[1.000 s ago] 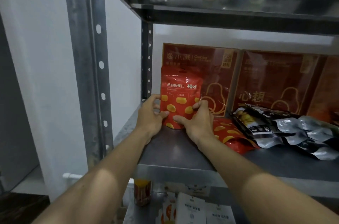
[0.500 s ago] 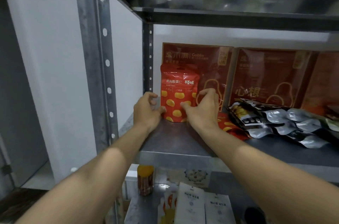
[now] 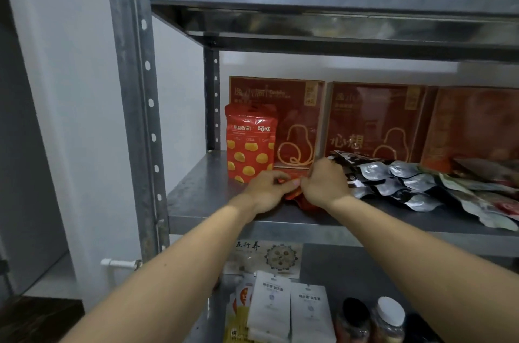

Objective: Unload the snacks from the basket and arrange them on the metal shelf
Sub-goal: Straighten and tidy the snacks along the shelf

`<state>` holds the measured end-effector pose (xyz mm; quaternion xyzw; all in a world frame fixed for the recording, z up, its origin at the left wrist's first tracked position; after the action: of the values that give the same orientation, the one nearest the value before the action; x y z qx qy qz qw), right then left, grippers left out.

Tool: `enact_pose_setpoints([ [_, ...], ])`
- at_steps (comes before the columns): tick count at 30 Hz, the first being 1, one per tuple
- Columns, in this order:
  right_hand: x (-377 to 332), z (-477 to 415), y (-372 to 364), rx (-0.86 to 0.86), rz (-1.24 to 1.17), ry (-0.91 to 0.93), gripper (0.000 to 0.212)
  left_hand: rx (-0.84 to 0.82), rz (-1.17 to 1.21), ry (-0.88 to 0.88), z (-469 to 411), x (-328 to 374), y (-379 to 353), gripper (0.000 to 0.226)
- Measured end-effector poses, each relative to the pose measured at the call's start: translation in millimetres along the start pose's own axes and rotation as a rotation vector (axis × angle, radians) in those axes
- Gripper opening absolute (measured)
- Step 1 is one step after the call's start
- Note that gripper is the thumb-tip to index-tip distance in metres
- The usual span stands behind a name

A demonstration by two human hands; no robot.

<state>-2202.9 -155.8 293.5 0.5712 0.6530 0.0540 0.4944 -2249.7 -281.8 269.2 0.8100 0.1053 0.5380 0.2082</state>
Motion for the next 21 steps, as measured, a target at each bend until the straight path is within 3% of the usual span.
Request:
enact_pose_setpoints([
  [6, 10.6, 3.8, 6.6, 0.045, -0.161, -0.124, 0.017, 0.059, 0.269, 0.082, 9.0, 5.3, -1.5, 0.034],
  [9, 11.1, 9.3, 16.3, 0.053, -0.247, -0.186, 0.032, 0.105, 0.346, 0.077, 13.1, 5.9, 1.9, 0.041],
  [12, 13.9, 11.1, 17.6, 0.085, -0.379, -0.259, 0.026, 0.135, 0.377, 0.067, 14.4, 5.2, 6.5, 0.048],
  [17, 17.7, 13.3, 12.7, 0.089, -0.532, -0.411, 0.045, 0.158, 0.458, 0.043, 16.4, 2.6, 15.6, 0.051],
  [21, 13.7, 11.6, 14.6, 0.067, -0.601, -0.415, 0.049, 0.164, 0.504, 0.024, 17.3, 2.7, 24.3, 0.059],
])
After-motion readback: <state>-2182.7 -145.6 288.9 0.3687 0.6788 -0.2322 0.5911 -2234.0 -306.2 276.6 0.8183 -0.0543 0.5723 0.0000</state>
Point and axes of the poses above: each hand's wrist, its own z-axis away from the middle knuckle, its own y-axis out of the back of the hand, x = y × z, the point moved 3 cm from there along -z, towards the middle knuckle, and after that the axes turned 14 degrees about x, right-handed, at the moved point
